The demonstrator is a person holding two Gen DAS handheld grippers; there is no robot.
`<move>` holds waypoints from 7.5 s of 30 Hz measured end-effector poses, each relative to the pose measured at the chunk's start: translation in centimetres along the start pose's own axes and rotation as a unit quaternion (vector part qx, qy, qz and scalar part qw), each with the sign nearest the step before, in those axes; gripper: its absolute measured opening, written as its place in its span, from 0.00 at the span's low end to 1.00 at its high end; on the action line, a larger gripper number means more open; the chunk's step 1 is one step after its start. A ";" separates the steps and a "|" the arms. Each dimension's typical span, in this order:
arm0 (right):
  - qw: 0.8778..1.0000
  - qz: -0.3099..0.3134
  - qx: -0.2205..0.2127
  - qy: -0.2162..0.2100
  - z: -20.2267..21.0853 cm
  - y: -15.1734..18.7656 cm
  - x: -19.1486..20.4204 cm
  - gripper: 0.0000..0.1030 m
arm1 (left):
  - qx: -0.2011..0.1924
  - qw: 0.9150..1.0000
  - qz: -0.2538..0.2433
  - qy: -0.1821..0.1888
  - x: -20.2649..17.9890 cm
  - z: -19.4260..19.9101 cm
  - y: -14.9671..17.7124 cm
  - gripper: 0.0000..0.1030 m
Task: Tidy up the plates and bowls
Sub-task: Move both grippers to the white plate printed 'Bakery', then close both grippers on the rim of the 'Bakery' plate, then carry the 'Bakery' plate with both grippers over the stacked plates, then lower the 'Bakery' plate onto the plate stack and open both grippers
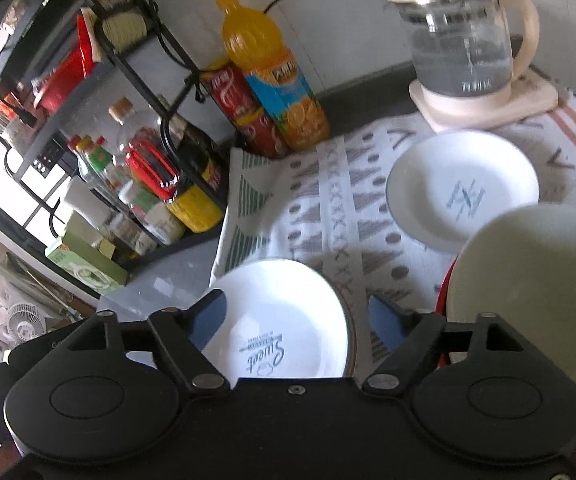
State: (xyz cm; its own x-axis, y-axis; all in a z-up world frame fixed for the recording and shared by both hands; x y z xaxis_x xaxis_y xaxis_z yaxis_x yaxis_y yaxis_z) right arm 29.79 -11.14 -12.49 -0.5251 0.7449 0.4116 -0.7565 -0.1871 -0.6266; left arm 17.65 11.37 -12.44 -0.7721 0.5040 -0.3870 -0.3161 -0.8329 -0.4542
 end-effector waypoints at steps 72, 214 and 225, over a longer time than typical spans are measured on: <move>0.941 -0.276 0.134 0.142 -10.2 -6.1 -24.2 0.29 | 0.257 0.955 -0.133 0.060 -21.6 -23.8 2.8 0.18; 0.987 0.002 0.158 -0.017 -7.5 4.8 -0.4 0.20 | 0.069 0.996 -0.016 -0.057 3.6 -6.1 1.6 0.09; 0.987 -0.007 0.157 -0.029 -6.5 5.2 -0.4 0.20 | 0.063 0.995 -0.030 -0.068 2.7 -4.5 1.6 0.12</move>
State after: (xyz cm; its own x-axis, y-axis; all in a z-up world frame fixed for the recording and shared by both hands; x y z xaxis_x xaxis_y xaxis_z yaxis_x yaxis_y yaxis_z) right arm 28.59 -8.23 -20.16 -0.5280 0.7127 0.4619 -0.8427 -0.3724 -0.3888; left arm 17.48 12.42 -17.82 -0.8152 0.5244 -0.2458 -0.4235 -0.8292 -0.3648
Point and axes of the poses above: each gripper's, at about its wrist camera, not at the fingertips, and z roughly against the way its jaws point, x to its left, y to its underside, the point moved 4 cm from there along -z, roughly the way its jaws point, and after that the axes turned 6 degrees about z, right-handed, at the moved point
